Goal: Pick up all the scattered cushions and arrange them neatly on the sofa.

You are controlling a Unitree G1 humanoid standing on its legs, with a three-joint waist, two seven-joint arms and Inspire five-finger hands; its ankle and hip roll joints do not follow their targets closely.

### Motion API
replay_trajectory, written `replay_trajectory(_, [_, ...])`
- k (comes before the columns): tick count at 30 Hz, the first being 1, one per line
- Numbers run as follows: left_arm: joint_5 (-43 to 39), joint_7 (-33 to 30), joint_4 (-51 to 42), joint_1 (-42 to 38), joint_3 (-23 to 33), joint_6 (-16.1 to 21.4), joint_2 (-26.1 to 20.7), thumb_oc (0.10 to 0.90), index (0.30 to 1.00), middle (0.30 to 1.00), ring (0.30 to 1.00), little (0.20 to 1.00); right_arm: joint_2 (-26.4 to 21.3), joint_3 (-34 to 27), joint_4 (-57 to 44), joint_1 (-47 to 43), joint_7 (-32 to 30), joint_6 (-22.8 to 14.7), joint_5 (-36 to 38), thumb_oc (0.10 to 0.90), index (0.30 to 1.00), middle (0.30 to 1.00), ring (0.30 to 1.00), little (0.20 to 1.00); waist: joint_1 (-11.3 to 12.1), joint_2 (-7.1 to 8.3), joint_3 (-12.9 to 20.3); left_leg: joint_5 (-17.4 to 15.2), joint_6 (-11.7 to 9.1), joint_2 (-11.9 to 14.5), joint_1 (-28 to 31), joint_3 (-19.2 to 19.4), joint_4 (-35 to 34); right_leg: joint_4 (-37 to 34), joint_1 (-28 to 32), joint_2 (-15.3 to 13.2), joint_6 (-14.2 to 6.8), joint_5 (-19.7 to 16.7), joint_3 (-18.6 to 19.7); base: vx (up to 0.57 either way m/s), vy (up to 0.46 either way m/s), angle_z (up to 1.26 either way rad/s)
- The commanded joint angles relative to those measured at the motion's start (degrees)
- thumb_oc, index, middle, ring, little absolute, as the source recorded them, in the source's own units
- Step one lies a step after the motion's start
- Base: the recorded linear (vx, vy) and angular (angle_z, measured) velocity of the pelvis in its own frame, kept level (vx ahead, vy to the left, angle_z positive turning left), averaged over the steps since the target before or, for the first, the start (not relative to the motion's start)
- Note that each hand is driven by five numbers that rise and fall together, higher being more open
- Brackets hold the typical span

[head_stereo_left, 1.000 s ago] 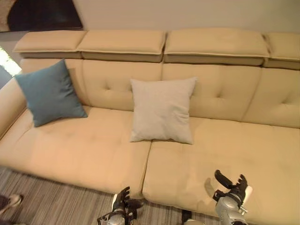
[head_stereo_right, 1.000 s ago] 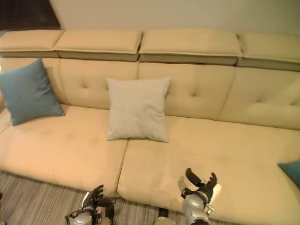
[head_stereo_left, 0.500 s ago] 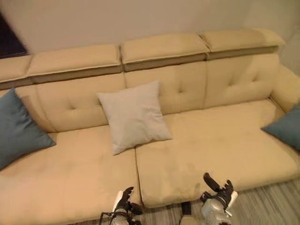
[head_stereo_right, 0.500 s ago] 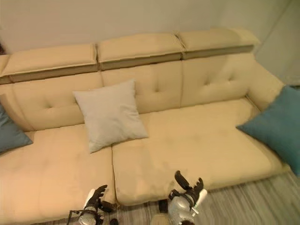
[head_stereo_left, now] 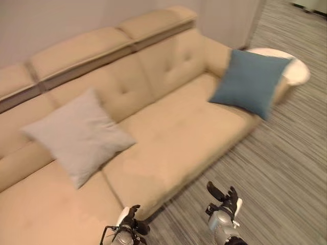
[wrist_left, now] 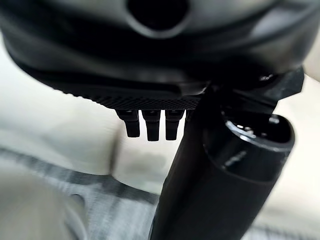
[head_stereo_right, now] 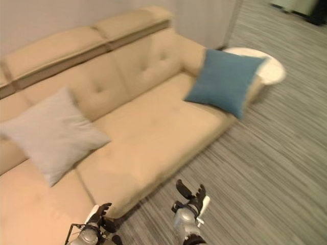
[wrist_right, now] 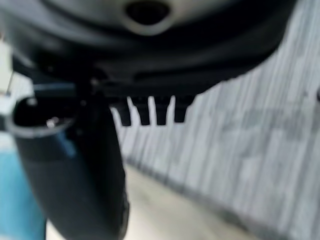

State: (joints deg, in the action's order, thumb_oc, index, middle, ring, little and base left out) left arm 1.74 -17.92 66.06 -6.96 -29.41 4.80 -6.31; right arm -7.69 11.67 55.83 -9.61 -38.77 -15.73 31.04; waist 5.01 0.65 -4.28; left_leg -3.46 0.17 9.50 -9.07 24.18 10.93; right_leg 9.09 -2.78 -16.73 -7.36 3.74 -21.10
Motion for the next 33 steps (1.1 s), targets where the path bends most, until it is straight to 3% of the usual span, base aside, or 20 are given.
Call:
replay_trajectory(1, [4.3,-0.2,3.6,-3.4,-1.6,1.7,1.0,0.8,0.9,0.9,0.9,0.9,-4.1,0.3,-2.0,-3.9,0.7,-2.2,-6.1,0.8,0.9,0.9,0.9,0.9,0.2,-0.32,-2.0,-3.8,-2.8,1.0,1.6,-1.2,1.2,-2.1,6.9,1.4,-1.4,2.6,0.4,0.05,-0.435,-0.36])
replay_trajectory(4, [4.8,0.5,3.7,-3.4,-1.4,2.3,0.1,0.8,0.9,0.9,0.9,0.9,-5.4,0.7,-2.4,-2.7,2.2,-1.8,-7.2,0.8,0.9,0.9,0.9,0.9,-1.0,-0.87,-2.8,-2.3,-4.1,3.3,2.1,-1.4,1.4,-2.9,7.1,3.9,0.1,3.6,0.5,0.04,-0.373,-0.02])
replay_trajectory(5, [4.0,1.2,3.0,-3.4,-0.7,3.0,-1.0,0.8,0.9,0.9,0.9,0.9,-6.1,1.6,-3.9,-2.2,4.2,-2.0,-7.5,0.8,0.9,0.9,0.9,0.9,-1.5,-1.26,-4.1,1.3,-5.3,6.3,2.6,-3.2,3.2,-4.0,8.2,7.4,2.3,4.5,2.3,0.06,-0.392,-0.08])
replay_trajectory(7, [3.2,1.3,2.5,-3.6,-1.1,2.9,-0.8,0.8,0.9,0.9,0.9,0.9,-6.4,3.0,-4.8,-2.1,5.0,-2.2,-7.4,0.8,0.9,0.9,0.9,0.9,-0.7,-1.57,-6.1,4.0,-5.0,6.6,1.0,-10.5,7.7,-3.9,8.7,9.7,4.3,5.1,5.1,0.01,-0.413,-0.4])
replay_trajectory(8, [3.3,0.9,2.7,-3.7,-1.7,3.0,-0.5,0.8,0.9,0.9,0.9,0.9,-6.2,3.7,-5.9,-2.3,5.0,-2.8,-7.0,0.8,0.9,0.9,0.9,0.9,0.0,-1.28,-7.3,6.6,-4.6,4.8,-1.5,-16.3,11.1,-3.4,7.6,10.3,5.5,4.1,6.0,-0.04,-0.302,-0.65])
replay_trajectory(10, [4.1,1.3,2.3,-3.8,-3.0,2.6,0.8,0.8,0.9,0.9,0.9,0.9,-5.5,4.9,-7.0,-2.4,5.0,-3.6,-6.2,0.8,0.9,0.9,0.9,0.9,1.6,-0.44,-7.8,0.9,-2.8,-5.3,-3.1,-26.6,13.0,-3.6,6.7,11.3,5.4,4.6,10.0,0.09,-0.248,-0.75])
replay_trajectory(11, [4.7,1.3,2.1,-3.7,-4.1,2.8,1.2,0.8,0.9,0.9,0.9,0.9,-5.2,5.3,-7.3,-2.3,5.8,-4.8,-4.4,0.8,0.9,0.9,0.9,0.9,2.7,-0.02,-7.9,-2.2,-2.4,-9.9,-4.8,-29.0,12.5,-5.0,7.4,11.8,4.9,4.5,11.5,0.21,-0.243,-1.06])
replay_trajectory(13, [5.1,1.4,1.9,-3.1,-4.7,2.9,1.6,0.8,0.9,0.9,0.9,0.9,-3.8,6.1,-7.0,-1.8,6.3,-5.7,-2.5,0.8,0.9,0.9,0.9,0.9,3.1,0.04,-7.0,-2.4,-1.3,-12.1,-6.1,-25.6,6.1,-8.2,8.5,12.8,4.1,4.5,11.4,0.23,-0.18,-0.81])
replay_trajectory(16, [5.4,1.7,2.5,-2.8,-3.6,1.2,2.5,0.8,0.9,0.9,0.9,0.9,-1.6,7.7,-7.3,-3.5,6.5,-7.3,0.7,0.8,0.9,0.9,0.9,0.9,5.9,-1.28,-5.0,7.1,-2.4,-16.8,-12.0,-20.5,-3.4,-11.5,11.1,16.5,3.7,5.2,13.4,0.36,-0.05,-0.33])
replay_trajectory(17, [5.1,2.3,3.0,-1.7,-2.2,0.5,2.4,0.8,0.9,0.9,0.9,0.9,0.2,8.7,-7.6,-3.4,9.5,-7.2,3.3,0.8,0.9,0.9,0.9,0.9,6.8,-1.98,-3.8,6.3,-0.2,-17.1,-8.0,-22.1,-8.3,-10.0,12.0,17.2,3.4,7.1,15.8,0.38,0.024,-0.48])
replay_trajectory(19, [5.4,1.7,3.1,-0.9,-1.9,0.4,1.9,0.8,0.9,0.9,0.9,0.9,1.0,9.0,-7.8,-3.1,11.1,-6.8,5.2,0.8,0.9,0.9,0.9,0.9,6.8,-1.1,-3.0,6.1,1.3,-18.4,-6.4,-23.3,-8.3,-8.0,12.4,16.4,2.8,7.6,15.5,0.35,0.049,-1.05])
replay_trajectory(21, [6.1,1.7,3.0,-0.3,-2.4,0.3,1.1,0.8,0.9,0.9,0.9,0.9,3.4,10.0,-7.4,-2.5,11.5,-6.7,6.0,0.8,0.9,0.9,0.9,0.9,6.2,-0.27,-2.7,4.5,2.9,-17.7,-3.8,-22.0,-7.2,3.5,9.0,14.3,0.1,6.1,13.9,0.29,0.047,-0.78])
replay_trajectory(23, [5.6,1.9,2.6,-0.5,-1.7,0.2,1.2,0.8,0.9,0.9,0.9,0.9,4.0,10.3,-7.2,-2.4,12.2,-6.0,5.5,0.8,0.9,0.9,0.9,0.9,5.2,-1.43,-3.3,2.2,3.8,-15.4,-0.5,-20.6,-7.0,16.5,3.6,9.1,-3.3,1.9,9.0,0.16,0.053,-0.24])
replay_trajectory(25, [5.7,1.2,2.5,-1.4,-2.2,0.1,1.1,0.8,0.9,0.9,0.9,0.9,4.8,10.4,-6.8,-1.7,11.7,-5.6,4.5,0.8,0.9,0.9,0.9,0.9,3.8,-2.85,-3.6,0.8,4.1,-14.2,2.1,-20.7,-7.1,22.4,1.0,3.3,-3.3,-0.4,3.6,0.19,0.046,-0.23])
replay_trajectory(26, [4.8,0.7,2.2,-3.3,-1.8,-0.1,1.3,0.8,0.9,0.9,0.9,0.9,4.5,9.1,-5.8,-0.5,10.8,-5.0,3.3,0.8,0.9,0.9,0.9,0.9,2.5,-3.45,-3.8,-0.8,3.8,-13.5,3.7,-21.2,-6.9,18.5,0.7,-0.7,-1.8,-0.2,1.3,0.17,-0.044,-0.07])
replay_trajectory(27, [4.0,0.7,2.1,-4.0,-1.9,0.2,1.3,0.8,0.9,0.9,0.9,0.9,4.0,8.2,-5.4,0.1,11.1,-4.9,3.4,0.8,0.9,0.9,0.9,0.9,2.0,-3.7,-4.4,-1.4,3.6,-13.6,4.1,-22.1,-6.4,17.2,-0.4,-1.2,-1.5,-0.4,2.2,0.11,-0.067,0.19])
replay_trajectory(28, [4.0,0.7,2.1,-4.1,-1.9,0.2,1.3,0.8,0.9,0.9,0.9,0.9,4.0,8.2,-5.4,0.0,11.1,-4.9,3.4,0.8,0.9,0.9,0.9,0.9,1.9,-3.83,-4.2,-1.3,3.6,-13.5,3.8,-22.2,-6.5,16.9,-0.4,-1.0,-1.4,-0.7,2.0,0.07,-0.078,0.27])
replay_trajectory(30, [3.8,0.6,2.0,-4.8,-2.7,0.4,1.5,0.8,0.9,0.9,0.9,0.9,3.1,5.8,-3.7,1.2,10.7,-5.1,4.2,0.8,0.9,0.9,0.9,0.9,0.5,-3.61,-4.5,-2.3,3.2,-14.4,4.4,-24.6,-4.9,10.6,-2.4,1.5,-1.3,0.0,8.7,0.09,-0.101,0.6])
replay_trajectory(31, [9.6,0.4,15.0,1.7,6.9,-7.8,-1.0,0.8,0.9,0.9,0.9,0.9,0.6,4.5,15.7,9.0,31.2,11.0,1.2,0.8,0.9,0.9,0.9,0.9,-3.9,-1.16,0.8,1.0,-0.8,-1.3,5.8,15.0,-7.5,-12.5,10.4,7.4,3.7,2.9,-12.2,0.04,-0.054,0.55])
replay_trajectory(33, [7.7,0.8,13.0,0.1,7.7,-6.7,-1.7,0.8,0.9,0.9,0.9,0.9,0.9,5.1,16.4,10.0,30.0,10.1,-1.6,0.8,0.9,0.9,0.9,0.9,-4.8,-1.11,0.8,2.4,-1.6,-1.0,6.2,14.3,-9.0,-13.2,10.9,8.6,4.1,3.3,-12.1,-0.04,-0.205,0.89])
